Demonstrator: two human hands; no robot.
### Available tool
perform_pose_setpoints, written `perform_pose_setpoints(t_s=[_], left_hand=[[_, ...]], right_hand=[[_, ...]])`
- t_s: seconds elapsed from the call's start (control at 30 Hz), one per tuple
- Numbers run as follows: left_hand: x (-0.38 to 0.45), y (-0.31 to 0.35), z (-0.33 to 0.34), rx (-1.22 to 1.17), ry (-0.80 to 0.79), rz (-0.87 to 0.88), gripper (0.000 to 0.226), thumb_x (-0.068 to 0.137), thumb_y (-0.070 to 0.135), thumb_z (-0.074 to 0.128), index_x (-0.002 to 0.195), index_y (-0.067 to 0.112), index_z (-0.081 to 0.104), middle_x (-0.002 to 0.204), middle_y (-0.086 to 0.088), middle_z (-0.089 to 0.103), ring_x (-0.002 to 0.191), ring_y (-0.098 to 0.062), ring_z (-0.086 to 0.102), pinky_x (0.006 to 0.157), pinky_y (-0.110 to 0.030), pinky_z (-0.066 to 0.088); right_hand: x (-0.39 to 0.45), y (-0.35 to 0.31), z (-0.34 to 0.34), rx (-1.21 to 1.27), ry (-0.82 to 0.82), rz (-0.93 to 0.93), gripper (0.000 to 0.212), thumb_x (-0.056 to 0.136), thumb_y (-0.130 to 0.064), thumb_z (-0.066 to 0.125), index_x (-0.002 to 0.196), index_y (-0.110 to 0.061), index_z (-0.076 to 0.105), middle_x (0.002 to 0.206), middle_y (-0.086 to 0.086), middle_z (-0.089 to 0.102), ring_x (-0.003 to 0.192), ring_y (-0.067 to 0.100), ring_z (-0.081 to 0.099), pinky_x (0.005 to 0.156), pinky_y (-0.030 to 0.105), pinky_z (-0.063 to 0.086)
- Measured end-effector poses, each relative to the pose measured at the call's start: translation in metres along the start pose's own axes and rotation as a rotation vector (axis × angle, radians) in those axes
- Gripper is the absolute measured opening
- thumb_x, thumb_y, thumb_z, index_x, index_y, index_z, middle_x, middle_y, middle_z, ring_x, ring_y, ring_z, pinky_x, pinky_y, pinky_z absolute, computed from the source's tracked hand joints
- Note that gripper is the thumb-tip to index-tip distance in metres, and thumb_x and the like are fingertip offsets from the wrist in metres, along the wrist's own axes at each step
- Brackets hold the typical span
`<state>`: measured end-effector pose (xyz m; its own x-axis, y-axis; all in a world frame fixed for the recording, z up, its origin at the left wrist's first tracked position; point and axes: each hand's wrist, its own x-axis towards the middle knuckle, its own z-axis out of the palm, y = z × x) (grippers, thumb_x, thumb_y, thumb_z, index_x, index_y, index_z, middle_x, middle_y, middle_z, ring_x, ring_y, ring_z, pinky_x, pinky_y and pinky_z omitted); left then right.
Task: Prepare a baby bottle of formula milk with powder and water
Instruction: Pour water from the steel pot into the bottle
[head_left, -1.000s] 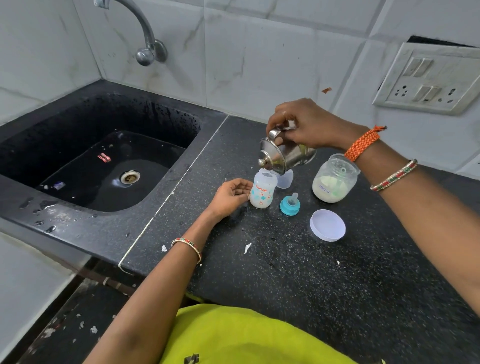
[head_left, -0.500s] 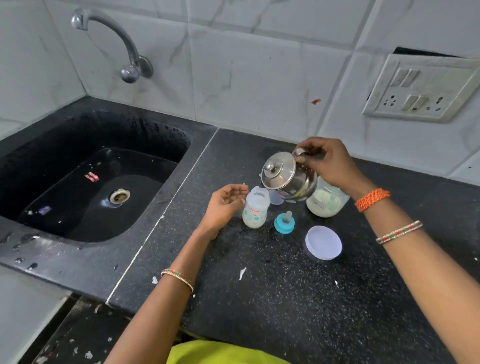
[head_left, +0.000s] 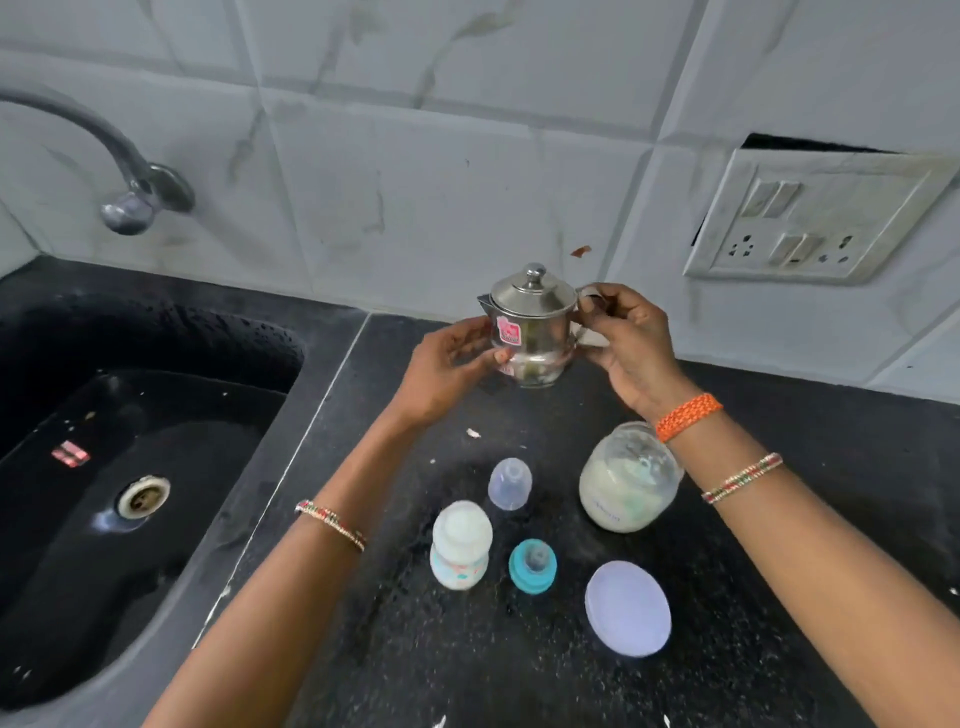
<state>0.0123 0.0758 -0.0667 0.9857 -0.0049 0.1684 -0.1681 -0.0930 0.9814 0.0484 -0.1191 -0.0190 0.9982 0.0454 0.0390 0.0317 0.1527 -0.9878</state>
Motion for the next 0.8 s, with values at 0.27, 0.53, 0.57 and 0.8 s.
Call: perform_pose_setpoints(t_s=[0.27,0.53,0.57,0.8], left_hand=[[0.079,-0.057,0.004,0.142,0.061,-0.106,0.042,0.079,0.009,0.073,0.119,0.003,0.062,0.114,-0.009,0.068,0.101,-0.007,0.064,0.097,-0.026,0.049],[0.081,-0.091,-0.001,0.216,0.156,-0.118,0.051,0.077,0.012,0.076,0.125,0.003,0.058,0.118,-0.006,0.066,0.106,-0.005,0.061,0.087,-0.007,0.046],[0.079,-0.093,0.000,0.213,0.162,-0.116,0.052,0.077,0.012,0.075,0.125,0.002,0.058,0.119,-0.008,0.066,0.108,-0.006,0.061,0.089,-0.009,0.046],[0.067,-0.096,0.002,0.205,0.171,-0.134,0.053,0.077,0.005,0.074,0.127,0.000,0.055,0.121,-0.013,0.064,0.111,-0.013,0.060,0.101,-0.030,0.047]], right_hand=[[0.091,0.050,-0.003,-0.033,-0.023,0.251,0.018,0.088,0.003,0.059,0.083,-0.014,0.060,0.086,0.001,0.060,0.086,0.016,0.058,0.082,0.046,0.052],[0.109,0.091,-0.006,-0.087,-0.086,0.329,0.026,0.087,0.014,0.054,0.086,-0.013,0.053,0.089,0.003,0.057,0.085,0.014,0.057,0.087,0.046,0.053],[0.109,0.092,-0.006,-0.089,-0.093,0.332,0.027,0.087,0.014,0.054,0.086,-0.013,0.053,0.089,0.003,0.056,0.085,0.014,0.057,0.087,0.046,0.053],[0.108,0.081,-0.003,-0.352,-0.136,0.313,0.028,0.082,0.011,0.061,0.095,-0.013,0.053,0.104,0.010,0.056,0.101,0.024,0.057,0.091,0.044,0.053]])
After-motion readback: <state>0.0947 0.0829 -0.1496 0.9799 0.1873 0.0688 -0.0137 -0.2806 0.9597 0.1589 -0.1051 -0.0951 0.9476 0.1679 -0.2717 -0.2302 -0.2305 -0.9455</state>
